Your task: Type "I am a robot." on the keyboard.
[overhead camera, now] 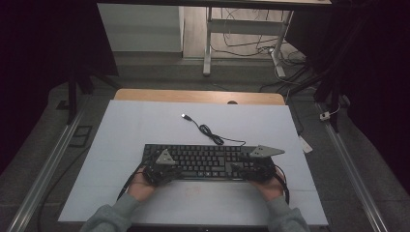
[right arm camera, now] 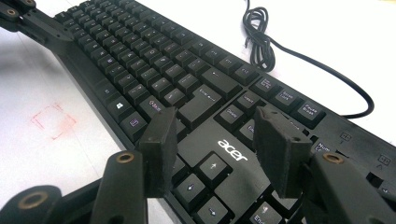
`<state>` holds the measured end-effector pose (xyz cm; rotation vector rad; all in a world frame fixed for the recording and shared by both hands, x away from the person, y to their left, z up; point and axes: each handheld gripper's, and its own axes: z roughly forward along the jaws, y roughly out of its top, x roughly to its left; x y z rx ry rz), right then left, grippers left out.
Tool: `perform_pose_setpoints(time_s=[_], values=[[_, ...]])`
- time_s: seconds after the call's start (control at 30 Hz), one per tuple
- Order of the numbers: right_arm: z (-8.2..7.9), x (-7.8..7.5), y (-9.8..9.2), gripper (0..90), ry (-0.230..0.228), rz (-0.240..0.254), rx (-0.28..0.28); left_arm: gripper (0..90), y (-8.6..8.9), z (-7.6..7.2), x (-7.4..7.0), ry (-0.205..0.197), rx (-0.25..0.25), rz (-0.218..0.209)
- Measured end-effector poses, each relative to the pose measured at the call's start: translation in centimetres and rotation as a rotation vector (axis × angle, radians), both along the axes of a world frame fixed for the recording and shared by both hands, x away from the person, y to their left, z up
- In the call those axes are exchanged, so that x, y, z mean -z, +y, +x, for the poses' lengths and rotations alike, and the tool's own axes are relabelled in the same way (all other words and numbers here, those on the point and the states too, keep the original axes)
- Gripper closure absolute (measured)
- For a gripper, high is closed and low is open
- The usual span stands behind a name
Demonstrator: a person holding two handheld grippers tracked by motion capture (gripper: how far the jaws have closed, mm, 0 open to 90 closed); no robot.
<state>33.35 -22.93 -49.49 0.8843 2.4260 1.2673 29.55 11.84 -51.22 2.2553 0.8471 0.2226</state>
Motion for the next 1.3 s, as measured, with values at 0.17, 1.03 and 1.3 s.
perform_pose_setpoints(time_s=[0.17, 1.03, 1.3], values=[[0.0, 0.0, 0.0, 50.1, -0.001, 0.0, 0.0, 89.0, -0.1, 0.2, 0.3, 0.0, -0.012, 0.01], [0.0, -0.1, -0.1, 50.0, -0.004, 0.007, 0.002, 89.1, 0.8, -0.1, -0.7, -0.046, -0.041, -0.04], [0.0, -0.1, -0.1, 50.0, -0.007, 0.011, 0.002, 81.7, 2.9, -0.4, -2.0, -0.063, -0.067, -0.134]])
